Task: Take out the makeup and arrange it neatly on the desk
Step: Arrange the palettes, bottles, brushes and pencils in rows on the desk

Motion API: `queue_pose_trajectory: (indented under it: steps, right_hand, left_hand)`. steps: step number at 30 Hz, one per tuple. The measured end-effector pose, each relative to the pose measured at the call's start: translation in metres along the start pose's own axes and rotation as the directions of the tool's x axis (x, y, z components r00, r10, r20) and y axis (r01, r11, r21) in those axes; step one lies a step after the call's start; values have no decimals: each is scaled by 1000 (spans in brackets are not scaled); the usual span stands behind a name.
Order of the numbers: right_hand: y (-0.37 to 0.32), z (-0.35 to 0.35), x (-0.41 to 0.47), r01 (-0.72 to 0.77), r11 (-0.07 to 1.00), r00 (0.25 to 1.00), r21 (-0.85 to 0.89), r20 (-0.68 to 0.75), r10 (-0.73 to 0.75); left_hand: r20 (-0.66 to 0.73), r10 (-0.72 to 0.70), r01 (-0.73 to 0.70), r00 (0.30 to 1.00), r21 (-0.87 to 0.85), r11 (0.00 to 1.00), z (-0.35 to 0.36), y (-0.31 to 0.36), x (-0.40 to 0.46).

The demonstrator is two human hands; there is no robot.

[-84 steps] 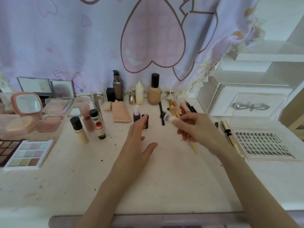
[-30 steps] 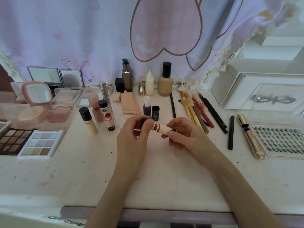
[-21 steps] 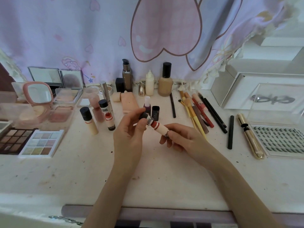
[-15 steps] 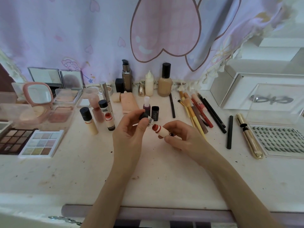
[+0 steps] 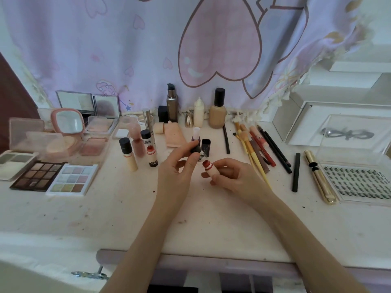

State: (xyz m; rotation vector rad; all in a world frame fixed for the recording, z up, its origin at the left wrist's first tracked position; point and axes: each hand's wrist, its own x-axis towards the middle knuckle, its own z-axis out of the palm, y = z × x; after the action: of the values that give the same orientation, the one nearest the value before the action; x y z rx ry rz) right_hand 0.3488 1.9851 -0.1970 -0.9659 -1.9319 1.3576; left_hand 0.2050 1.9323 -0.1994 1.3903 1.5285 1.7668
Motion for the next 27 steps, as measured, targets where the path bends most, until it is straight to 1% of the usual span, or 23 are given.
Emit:
queue_pose_trajectory:
  steps: [5,7,10,12,13,14,16,17,18,20,24,27]
  right_hand:
    - [-7,20,2,44,999,998,10,37,-45]
    - [-10,31,6,63,998,997,30,45,-64]
    - [-17,55,13,63,995,995,75,73,-68]
    - [-20,73,20,64,995,993,82,93,-71]
    - [-21,82,23,67,995,993,72,97,-74]
    - [-21,91,27,69,996,993,54,95,-74]
    - [-22,107,35,89,996,994,-24,71,-87]
    - [-23,114,38,105,991,994,-86,50,-101]
    - [-23,120,42,118,982,993,-146,29,-115]
    - [-24,129,48,137,966,990,-220,8,-139]
    - [-25,142,54,174,951,984,-257,3,-179]
    - [-25,148,56,184,948,981,-261,-18,-195]
  left_hand:
    - [15,50,-52,999,101,994,-22,2,-9]
    - [-26,53,-48,998,149,988,-38,0,-18]
    - [-120,63,-23,991,309,951,-70,-6,-30]
    - [-142,72,2,987,468,884,-93,-11,-34]
    - [-109,63,8,992,553,833,-105,-15,-36]
    - [-48,38,1,998,637,771,-114,-17,-39]
    - [98,-12,-67,995,767,638,-128,-21,-44]
    - [146,-31,-99,989,799,593,-131,-21,-48]
    - [161,-46,-107,986,817,567,-131,-20,-51]
    - [133,-46,-88,990,841,534,-130,-18,-55]
    - [50,-47,-19,998,862,506,-125,-19,-58]
    - [30,-17,-18,999,874,486,-124,-19,-59]
